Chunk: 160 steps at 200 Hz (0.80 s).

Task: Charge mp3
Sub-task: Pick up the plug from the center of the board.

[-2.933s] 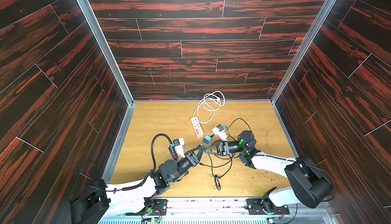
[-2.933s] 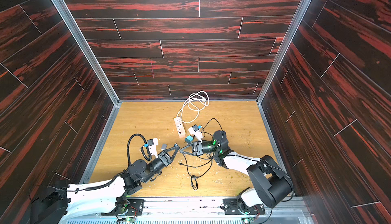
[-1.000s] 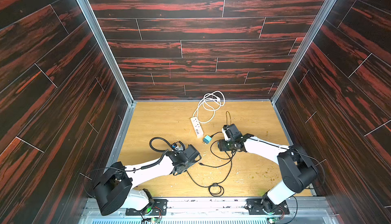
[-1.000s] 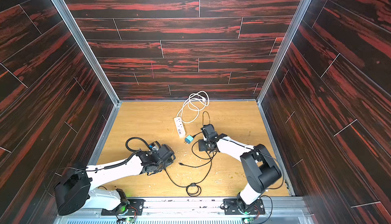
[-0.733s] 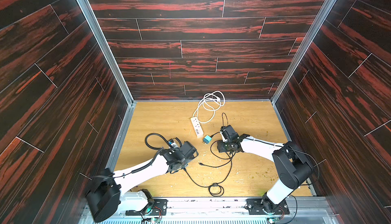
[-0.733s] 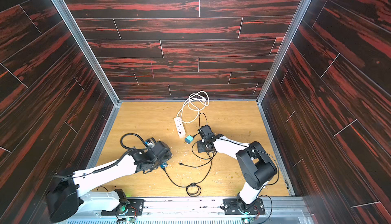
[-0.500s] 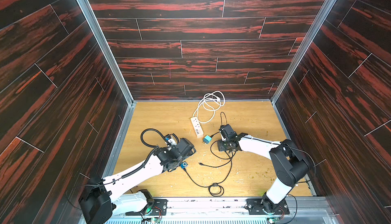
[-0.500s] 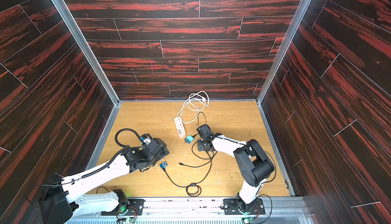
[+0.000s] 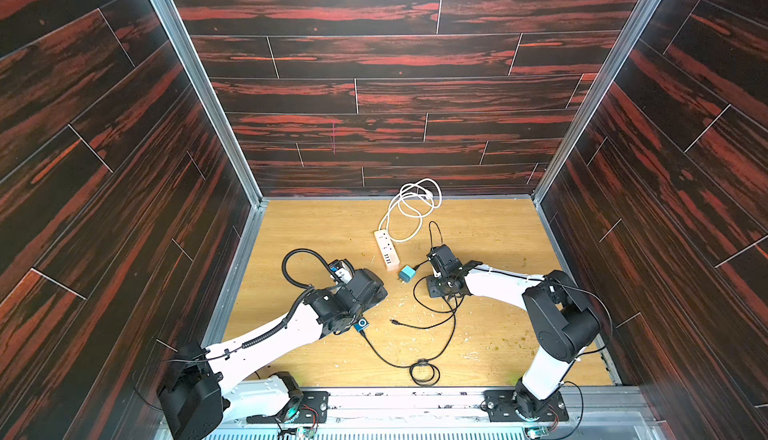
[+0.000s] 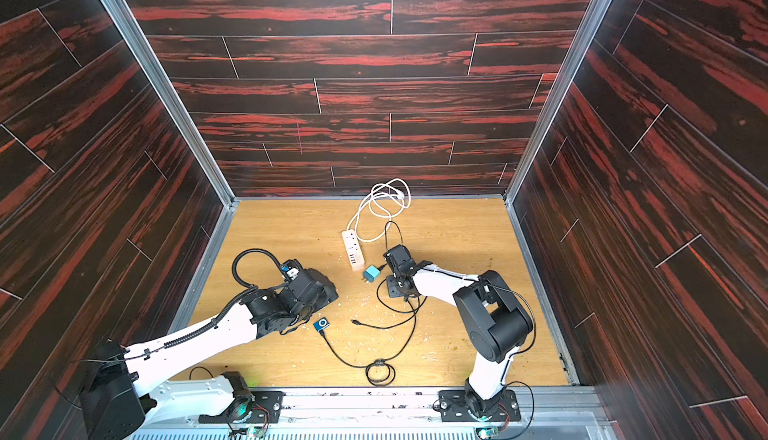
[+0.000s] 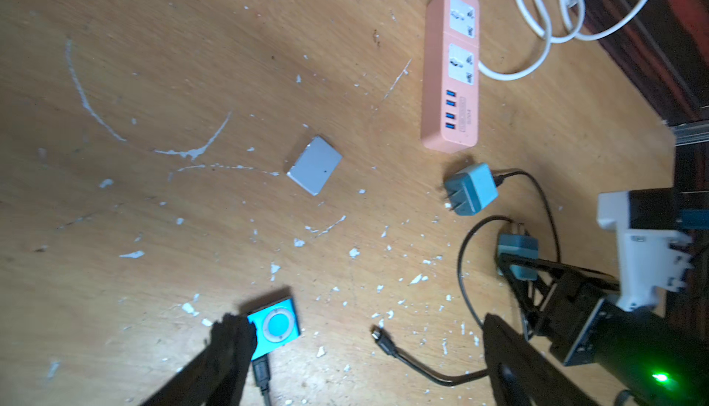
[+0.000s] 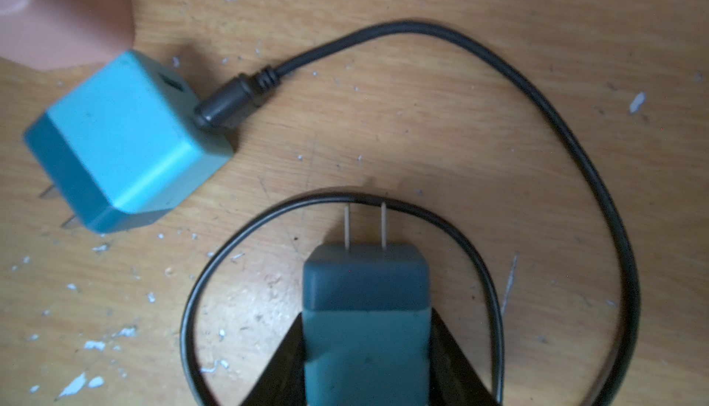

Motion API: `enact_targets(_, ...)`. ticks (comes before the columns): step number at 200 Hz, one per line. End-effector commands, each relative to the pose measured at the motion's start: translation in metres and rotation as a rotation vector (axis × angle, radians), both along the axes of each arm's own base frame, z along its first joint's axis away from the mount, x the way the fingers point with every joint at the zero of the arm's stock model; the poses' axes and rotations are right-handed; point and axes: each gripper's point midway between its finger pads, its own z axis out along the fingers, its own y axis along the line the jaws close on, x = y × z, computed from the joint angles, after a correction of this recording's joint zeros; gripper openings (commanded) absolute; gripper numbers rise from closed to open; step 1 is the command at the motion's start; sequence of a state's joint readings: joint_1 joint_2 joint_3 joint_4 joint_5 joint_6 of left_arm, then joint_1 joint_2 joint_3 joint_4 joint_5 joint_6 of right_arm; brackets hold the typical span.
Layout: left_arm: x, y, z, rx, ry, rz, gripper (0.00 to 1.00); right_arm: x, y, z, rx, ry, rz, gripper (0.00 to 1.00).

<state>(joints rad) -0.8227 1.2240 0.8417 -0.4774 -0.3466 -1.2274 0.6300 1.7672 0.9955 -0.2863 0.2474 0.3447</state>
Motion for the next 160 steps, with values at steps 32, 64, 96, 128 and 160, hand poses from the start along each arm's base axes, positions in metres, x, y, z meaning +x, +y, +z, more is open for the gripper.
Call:
enact_targets(32, 0.024, -0.034, 0.026, -0.157, -0.107, -0.059, 1.00, -0.014, 0.042, 0.051, 0.216, -0.079, 0.179, 0.11)
enact_targets(64, 0.036, -0.053, 0.037, -0.211, -0.126, -0.101, 1.00, -0.026, 0.059, 0.086, 0.321, -0.140, 0.302, 0.00)
enact_targets(96, 0.043, -0.075, 0.038, -0.304, -0.111, -0.133, 1.00, -0.042, 0.076, 0.101, 0.395, -0.163, 0.412, 0.00)
enact_targets(128, 0.045, -0.088, 0.032, -0.364, -0.081, -0.148, 1.00, -0.053, 0.084, 0.101, 0.404, -0.157, 0.469, 0.00)
enact_targets(160, 0.044, -0.099, 0.026, -0.416, -0.054, -0.168, 1.00, -0.061, 0.092, 0.100, 0.394, -0.158, 0.508, 0.00)
